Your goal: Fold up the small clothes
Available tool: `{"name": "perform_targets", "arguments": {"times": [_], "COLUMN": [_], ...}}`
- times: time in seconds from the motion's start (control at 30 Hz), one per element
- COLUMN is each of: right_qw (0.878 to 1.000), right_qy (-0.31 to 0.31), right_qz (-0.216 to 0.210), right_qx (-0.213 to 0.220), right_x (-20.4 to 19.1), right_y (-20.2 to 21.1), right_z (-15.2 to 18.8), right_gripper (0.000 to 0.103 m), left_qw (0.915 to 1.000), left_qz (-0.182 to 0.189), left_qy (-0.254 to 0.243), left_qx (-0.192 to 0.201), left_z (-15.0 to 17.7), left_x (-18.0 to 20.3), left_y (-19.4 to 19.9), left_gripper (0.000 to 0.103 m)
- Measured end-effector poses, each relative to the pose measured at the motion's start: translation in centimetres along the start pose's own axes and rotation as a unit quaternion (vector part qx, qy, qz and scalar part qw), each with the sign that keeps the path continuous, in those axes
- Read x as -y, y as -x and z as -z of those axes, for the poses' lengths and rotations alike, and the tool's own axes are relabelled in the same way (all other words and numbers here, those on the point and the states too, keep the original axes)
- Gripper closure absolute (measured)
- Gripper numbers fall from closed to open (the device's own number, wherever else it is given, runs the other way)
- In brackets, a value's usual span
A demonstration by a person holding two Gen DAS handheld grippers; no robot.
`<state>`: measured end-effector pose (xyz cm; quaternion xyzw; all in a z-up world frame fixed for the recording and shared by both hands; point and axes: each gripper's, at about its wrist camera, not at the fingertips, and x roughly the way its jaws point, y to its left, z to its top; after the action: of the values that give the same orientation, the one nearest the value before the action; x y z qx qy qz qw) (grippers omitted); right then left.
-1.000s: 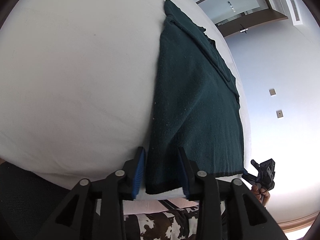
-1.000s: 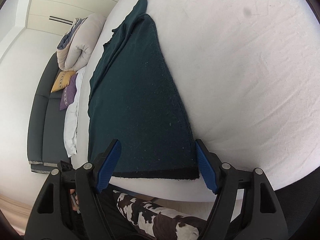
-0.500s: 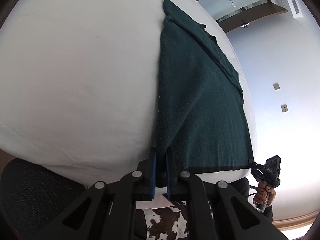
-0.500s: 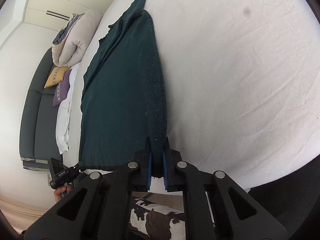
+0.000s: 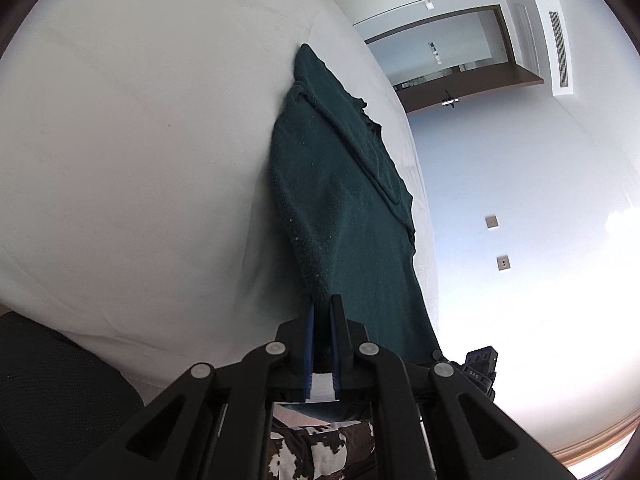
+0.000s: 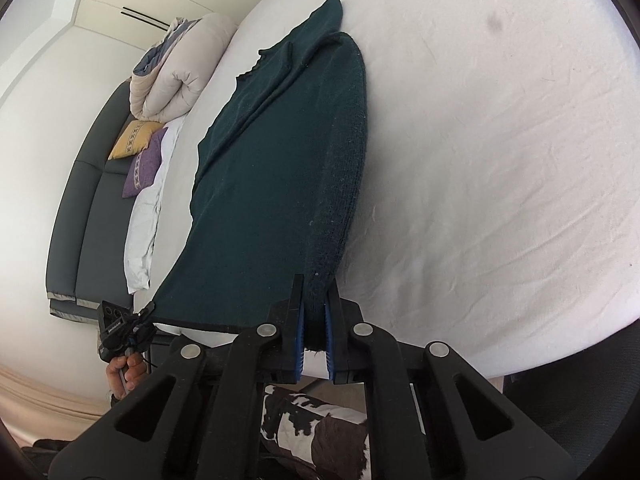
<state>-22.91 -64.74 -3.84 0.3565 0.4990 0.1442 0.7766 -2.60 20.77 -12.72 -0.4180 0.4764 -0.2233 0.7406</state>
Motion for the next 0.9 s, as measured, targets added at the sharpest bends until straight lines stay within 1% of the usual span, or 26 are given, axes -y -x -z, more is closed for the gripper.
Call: {"name": "perform_targets", "arguments": {"times": [0.13, 0.23, 0.3, 0.37, 0.43, 0.57, 0.67, 0.8, 0.9], "right_qw": [0.999, 0.999, 0.999, 0.998, 0.997, 0.997, 0.996, 0.995, 0.994], "right_qy": [-0.018, -0.013, -0.013, -0.014, -0.009, -0.006, -0.011, -0.028, -0.045], "right_qz": [-0.037, -0.034, -0.043, -0.055, -0.058, -0.056, -0.050, -0.048, -0.043], "right_qx": [0.017, 0.019, 0.025, 0.034, 0.042, 0.058, 0.072, 0.085, 0.090], "right_x": [-0.1, -0.6, -1.2, -1.9, -2.8, -4.6, -5.4, -5.6, -5.2], "right_y": [0.7, 0.7, 0.7, 0.8, 0.7, 0.0, -0.9, -2.8, -4.8], "right_z": [-1.2, -2.5, -3.5, -4.9, -6.4, -10.4, -13.8, -19.1, -23.3], "right_gripper": [0.096, 0.096, 0.096, 0.096, 0.096, 0.096, 0.096, 0.096, 0.096], "left_qw": [0.9993, 0.9979, 0.9968, 0.9961, 0.9954, 0.9935, 0.9924, 0.9917, 0.9917], "left_qz": [0.030, 0.050, 0.062, 0.068, 0.072, 0.081, 0.081, 0.074, 0.061], "left_qy": [0.021, 0.033, 0.038, 0.037, 0.035, 0.033, 0.032, 0.036, 0.038], "left_qx": [0.012, 0.025, 0.034, 0.044, 0.052, 0.073, 0.087, 0.099, 0.107], "left_z": [-0.5, -1.4, -2.1, -3.1, -4.4, -7.8, -11.0, -15.7, -19.4], "left_x": [0.0, 0.2, 0.8, 1.5, 2.3, 3.9, 4.9, 5.8, 6.5], "left_y": [0.3, 0.4, 0.2, 0.0, -0.4, -1.3, -2.5, -4.7, -6.9], "left_gripper": [0.096, 0.096, 0.096, 0.096, 0.096, 0.096, 0.096, 0.096, 0.096]}}
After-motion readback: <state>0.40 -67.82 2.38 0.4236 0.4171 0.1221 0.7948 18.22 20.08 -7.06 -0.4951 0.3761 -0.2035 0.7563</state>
